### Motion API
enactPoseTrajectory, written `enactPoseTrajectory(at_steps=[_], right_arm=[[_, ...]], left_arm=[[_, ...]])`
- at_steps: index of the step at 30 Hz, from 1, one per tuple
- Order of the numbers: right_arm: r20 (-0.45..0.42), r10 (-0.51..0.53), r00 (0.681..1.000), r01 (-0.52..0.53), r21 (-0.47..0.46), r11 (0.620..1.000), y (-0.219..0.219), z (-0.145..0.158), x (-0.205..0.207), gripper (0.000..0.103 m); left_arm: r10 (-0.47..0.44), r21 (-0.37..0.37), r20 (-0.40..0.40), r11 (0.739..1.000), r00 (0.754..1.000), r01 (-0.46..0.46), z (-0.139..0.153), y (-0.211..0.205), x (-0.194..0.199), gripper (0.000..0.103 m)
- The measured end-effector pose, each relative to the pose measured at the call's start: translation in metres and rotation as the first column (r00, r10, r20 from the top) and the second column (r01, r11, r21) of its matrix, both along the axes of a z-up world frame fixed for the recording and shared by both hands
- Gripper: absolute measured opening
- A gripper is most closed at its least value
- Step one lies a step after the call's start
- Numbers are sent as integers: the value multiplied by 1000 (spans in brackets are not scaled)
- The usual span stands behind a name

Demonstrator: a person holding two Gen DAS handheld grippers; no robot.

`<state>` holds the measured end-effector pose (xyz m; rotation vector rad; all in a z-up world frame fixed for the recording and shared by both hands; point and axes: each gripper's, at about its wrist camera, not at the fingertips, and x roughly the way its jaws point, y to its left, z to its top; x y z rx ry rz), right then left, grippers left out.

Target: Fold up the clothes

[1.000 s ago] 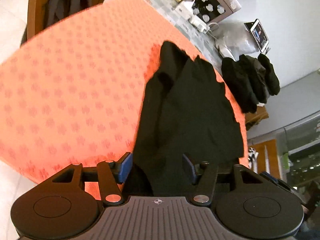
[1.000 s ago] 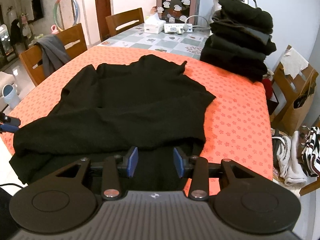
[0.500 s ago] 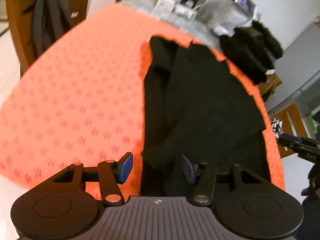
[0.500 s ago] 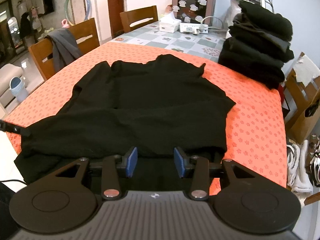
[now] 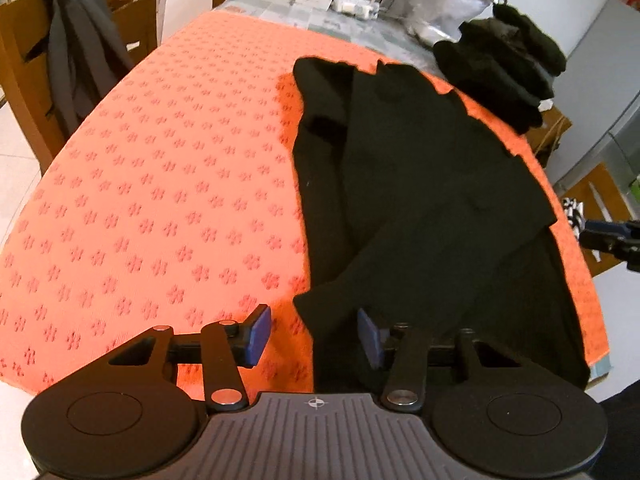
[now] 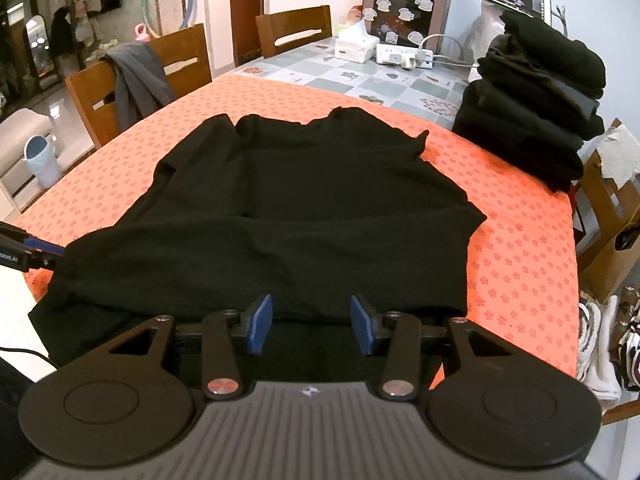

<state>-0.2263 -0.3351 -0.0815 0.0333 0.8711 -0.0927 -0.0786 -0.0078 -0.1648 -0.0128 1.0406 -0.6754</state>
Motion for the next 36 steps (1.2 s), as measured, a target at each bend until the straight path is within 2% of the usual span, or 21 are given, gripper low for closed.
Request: enactPoseTrajectory(at_steps=[9,15,22,23,24,25,27,33,36], right_arm=[[11,-23,1000,23,-9,1000,-1,3,-11,51],[-12,-21,1000,21,1,1000,2,-2,-15,51],[-33,-5,999,5,-3,1000,9,-7,-16,51],[-37,-5,999,5,-3,1000,9,-7,-17,51],[-42,-7,999,7,-1,1000,8,-7,-17,51],[-47,-8,999,8,0,1000,7,-7,-18,51],[-50,-9,999,9,-2,1000,5,-6,-20,51],[-50,-34,998,35,17,999,-22,-11,-19,51],[-35,-40,999,41,20,999,-40,-14,-12,51]], left_arm=[[-10,-48,16,999,1000,10,9,8,5,50],[-24,-75,-16,997,1000,22,1,4,6,50],[2,-98,-30,995,1000,-5,-12,-6,14,52],[9,-103,-33,995,999,-12,-11,-6,14,50],[15,-107,-36,994,999,-19,-10,-5,14,35],[24,-114,-30,993,999,-28,-5,-4,12,27],[40,-135,-11,990,999,-41,9,-3,7,20],[64,-156,129,987,990,-44,57,-14,-12,15],[106,-167,149,983,983,-81,74,-19,-15,15]])
